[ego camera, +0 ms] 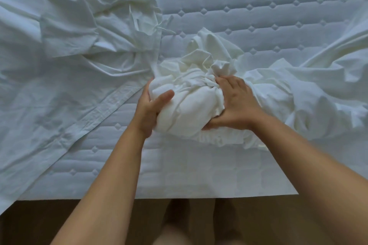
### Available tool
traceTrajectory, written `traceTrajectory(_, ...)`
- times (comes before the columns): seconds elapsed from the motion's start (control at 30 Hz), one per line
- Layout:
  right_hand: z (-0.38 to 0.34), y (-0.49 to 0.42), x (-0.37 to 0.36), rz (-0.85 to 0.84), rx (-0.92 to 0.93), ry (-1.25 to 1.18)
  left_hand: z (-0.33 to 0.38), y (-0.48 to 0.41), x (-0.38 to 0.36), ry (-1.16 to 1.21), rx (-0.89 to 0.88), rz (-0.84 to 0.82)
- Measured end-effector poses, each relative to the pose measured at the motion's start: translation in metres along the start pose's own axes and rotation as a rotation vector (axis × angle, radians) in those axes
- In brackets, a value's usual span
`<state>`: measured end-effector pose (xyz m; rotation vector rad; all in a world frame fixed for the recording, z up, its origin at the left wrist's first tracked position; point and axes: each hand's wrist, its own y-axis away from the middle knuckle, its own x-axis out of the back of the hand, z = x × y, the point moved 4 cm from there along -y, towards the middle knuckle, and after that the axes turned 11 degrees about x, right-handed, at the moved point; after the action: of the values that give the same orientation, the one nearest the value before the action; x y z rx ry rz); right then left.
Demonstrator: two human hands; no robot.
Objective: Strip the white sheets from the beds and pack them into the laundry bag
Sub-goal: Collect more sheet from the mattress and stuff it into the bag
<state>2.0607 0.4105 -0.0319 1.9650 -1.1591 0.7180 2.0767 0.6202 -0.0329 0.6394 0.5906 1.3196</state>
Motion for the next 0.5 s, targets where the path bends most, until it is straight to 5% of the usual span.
traceTrajectory(0.23,0.029,0.04,0.016,0.241,-0.049,-0.36,0.05,0.035,-0.057,-0.27,-0.17,-0.153)
traceTrajectory(0.37,0.066,0.09,0.024,0.33,-0.249,-0.595,0.082,0.061,-0.133,-0.548,-0.344,-0.34)
traceTrajectory(0.5,0.094,0.136,0.039,0.448,-0.371,-0.761,0.097,0.054,-0.22,-0.877,-0.439,-0.359)
